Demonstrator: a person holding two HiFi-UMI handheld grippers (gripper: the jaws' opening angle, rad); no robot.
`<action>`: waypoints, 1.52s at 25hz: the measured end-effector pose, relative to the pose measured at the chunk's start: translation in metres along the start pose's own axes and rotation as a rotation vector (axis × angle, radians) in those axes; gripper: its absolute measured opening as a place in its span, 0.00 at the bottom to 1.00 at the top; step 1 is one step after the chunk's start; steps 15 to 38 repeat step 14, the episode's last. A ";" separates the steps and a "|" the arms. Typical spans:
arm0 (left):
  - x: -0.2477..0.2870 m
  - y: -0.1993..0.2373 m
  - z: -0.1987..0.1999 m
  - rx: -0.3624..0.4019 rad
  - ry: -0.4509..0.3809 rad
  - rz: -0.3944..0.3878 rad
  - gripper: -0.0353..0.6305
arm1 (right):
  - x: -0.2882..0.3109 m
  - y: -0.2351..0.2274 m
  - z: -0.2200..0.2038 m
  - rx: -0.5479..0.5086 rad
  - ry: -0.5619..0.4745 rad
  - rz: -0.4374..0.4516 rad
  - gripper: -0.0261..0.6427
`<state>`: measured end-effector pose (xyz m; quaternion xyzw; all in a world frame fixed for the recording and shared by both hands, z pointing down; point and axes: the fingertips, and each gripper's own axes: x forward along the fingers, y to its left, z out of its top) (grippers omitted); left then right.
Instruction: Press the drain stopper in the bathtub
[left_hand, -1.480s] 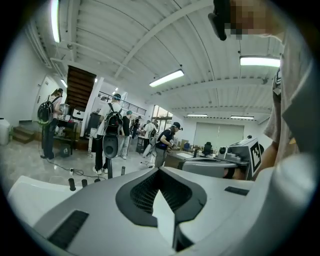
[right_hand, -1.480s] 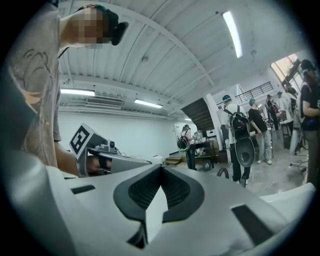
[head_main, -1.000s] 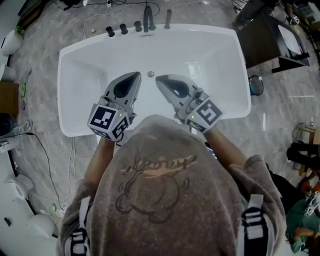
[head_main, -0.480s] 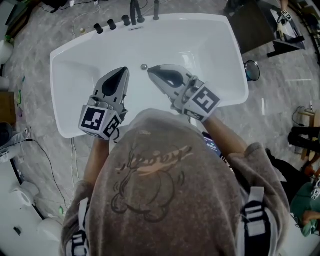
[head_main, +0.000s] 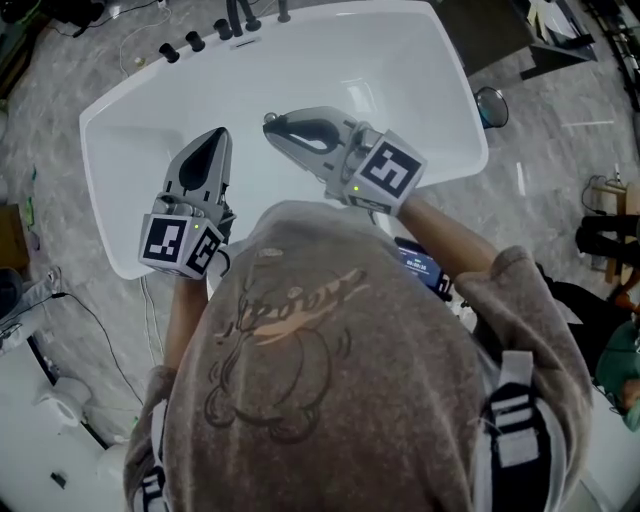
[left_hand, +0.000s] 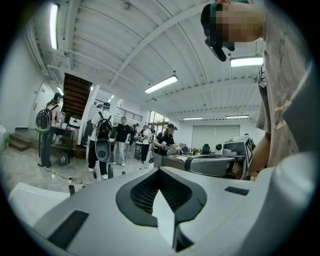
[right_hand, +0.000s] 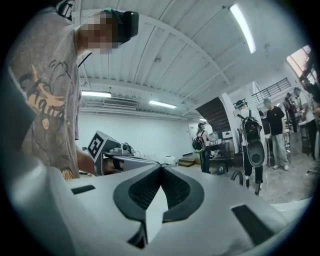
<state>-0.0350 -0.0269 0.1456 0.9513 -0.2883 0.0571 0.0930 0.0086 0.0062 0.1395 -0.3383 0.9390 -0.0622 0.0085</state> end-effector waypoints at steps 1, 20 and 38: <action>0.000 -0.001 -0.001 -0.001 0.003 0.000 0.06 | 0.000 0.000 -0.001 0.001 0.006 -0.002 0.04; -0.015 0.003 -0.011 -0.020 0.031 0.039 0.06 | 0.011 0.007 -0.010 0.000 0.017 0.022 0.04; -0.015 0.003 -0.011 -0.020 0.031 0.039 0.06 | 0.011 0.007 -0.010 0.000 0.017 0.022 0.04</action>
